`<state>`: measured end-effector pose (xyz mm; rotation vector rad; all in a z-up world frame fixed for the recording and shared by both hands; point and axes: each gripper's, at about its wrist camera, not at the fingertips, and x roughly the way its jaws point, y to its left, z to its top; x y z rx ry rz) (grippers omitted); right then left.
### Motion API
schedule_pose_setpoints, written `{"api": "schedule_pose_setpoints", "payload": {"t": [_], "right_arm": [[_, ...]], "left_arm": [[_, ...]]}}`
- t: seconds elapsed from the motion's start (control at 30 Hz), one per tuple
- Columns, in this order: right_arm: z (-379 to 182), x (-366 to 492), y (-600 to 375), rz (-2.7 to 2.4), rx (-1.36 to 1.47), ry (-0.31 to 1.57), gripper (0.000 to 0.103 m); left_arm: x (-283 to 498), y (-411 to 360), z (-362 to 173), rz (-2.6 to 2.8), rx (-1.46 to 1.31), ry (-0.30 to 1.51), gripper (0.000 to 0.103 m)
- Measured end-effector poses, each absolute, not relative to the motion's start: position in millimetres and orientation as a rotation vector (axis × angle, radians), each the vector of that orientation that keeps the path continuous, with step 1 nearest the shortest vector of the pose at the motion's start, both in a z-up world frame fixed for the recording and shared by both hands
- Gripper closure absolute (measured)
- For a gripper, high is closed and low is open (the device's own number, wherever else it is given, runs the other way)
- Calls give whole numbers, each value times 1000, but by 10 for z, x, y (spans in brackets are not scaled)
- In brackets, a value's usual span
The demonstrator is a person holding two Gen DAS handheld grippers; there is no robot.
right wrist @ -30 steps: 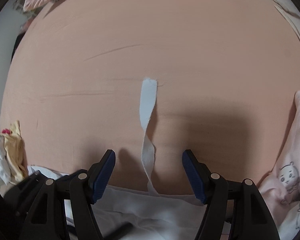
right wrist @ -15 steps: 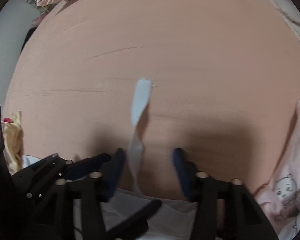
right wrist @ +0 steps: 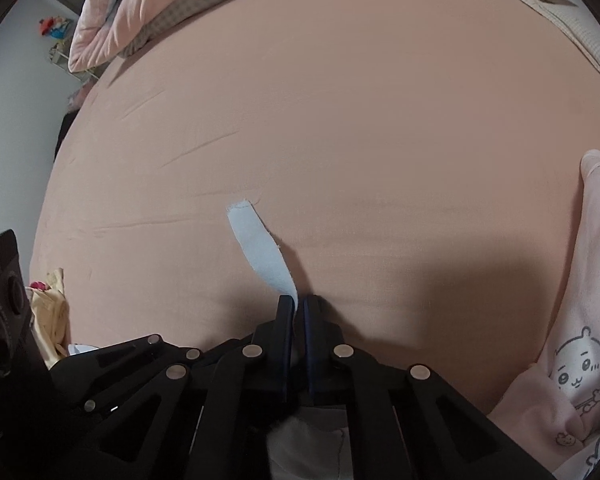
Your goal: Fold clothes
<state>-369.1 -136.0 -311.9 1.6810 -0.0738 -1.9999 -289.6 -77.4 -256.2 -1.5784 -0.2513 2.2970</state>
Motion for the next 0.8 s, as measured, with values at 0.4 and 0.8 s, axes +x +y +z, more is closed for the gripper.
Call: {"api": "schedule_pose_setpoints", "payload": {"t": [0.4, 0.8], "right_arm": [[-2661, -3712, -1581, -2038, 1585, -71, 99], [-2293, -3504, -929, -1971, 1543, -81, 99]], "left_arm": [[-2751, -720, -2222, 2285, -1435, -131, 93], [-2315, -478, -2016, 2213, -1326, 128, 93]]}}
